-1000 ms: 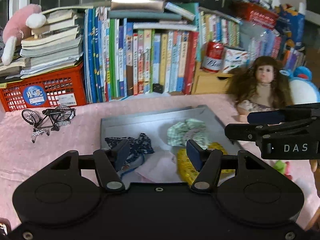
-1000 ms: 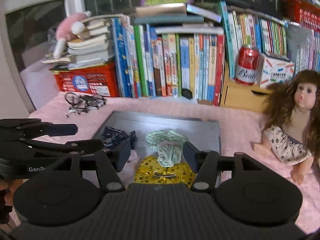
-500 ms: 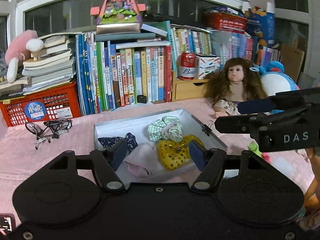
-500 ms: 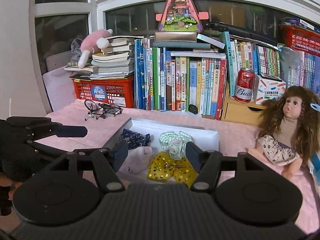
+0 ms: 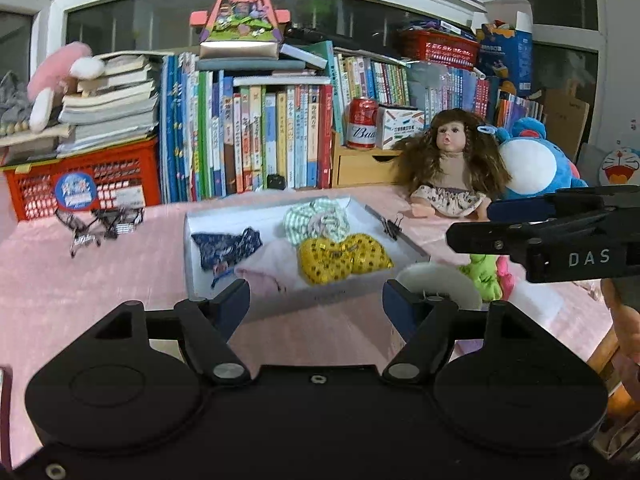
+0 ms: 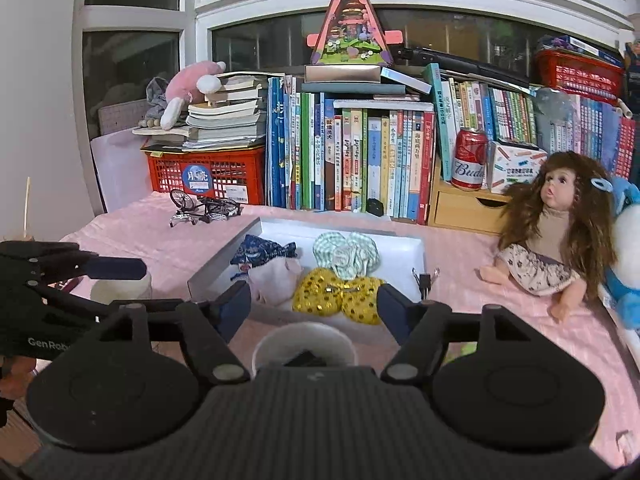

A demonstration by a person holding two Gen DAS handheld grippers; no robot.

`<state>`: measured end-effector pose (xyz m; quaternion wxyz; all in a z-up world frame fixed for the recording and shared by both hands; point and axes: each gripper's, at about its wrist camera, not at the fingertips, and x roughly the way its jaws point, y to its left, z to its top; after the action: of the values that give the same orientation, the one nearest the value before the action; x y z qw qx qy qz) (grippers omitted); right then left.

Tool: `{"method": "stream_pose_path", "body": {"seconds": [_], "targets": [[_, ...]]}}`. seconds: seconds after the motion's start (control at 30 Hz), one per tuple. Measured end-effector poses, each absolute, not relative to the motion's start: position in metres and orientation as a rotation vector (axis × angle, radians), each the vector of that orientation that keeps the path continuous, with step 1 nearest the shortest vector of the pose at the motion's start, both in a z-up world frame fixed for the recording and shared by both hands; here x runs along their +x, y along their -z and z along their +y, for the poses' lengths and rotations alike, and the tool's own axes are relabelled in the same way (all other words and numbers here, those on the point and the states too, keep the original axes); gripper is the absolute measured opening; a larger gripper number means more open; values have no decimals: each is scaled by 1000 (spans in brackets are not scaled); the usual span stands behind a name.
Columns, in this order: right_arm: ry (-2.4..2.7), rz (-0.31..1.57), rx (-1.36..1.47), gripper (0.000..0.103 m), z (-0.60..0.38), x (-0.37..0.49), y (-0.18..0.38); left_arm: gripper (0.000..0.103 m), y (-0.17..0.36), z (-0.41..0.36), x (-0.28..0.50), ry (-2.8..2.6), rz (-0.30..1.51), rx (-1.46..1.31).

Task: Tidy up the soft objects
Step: 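Withdraw both open tools from the tray back toward the table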

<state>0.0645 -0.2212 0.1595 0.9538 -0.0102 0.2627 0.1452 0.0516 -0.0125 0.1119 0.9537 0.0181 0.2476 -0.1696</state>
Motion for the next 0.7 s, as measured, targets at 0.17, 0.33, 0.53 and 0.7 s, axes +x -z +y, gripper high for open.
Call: {"method": "stream_pose_path", "body": {"seconds": [0.17, 0.33, 0.53, 0.7], "targets": [[-266, 516, -26, 82, -223, 47, -146, 72, -95, -5, 36, 322, 510, 18], [-248, 499, -41, 85, -223, 32, -134, 73, -80, 3, 26, 297, 519, -2], [-230, 483, -62, 87, -221, 18, -119, 75, -66, 10, 18, 260, 519, -21], [-211, 472, -53, 87, -224, 11, -107, 78, -55, 16, 12, 238, 517, -30]]}}
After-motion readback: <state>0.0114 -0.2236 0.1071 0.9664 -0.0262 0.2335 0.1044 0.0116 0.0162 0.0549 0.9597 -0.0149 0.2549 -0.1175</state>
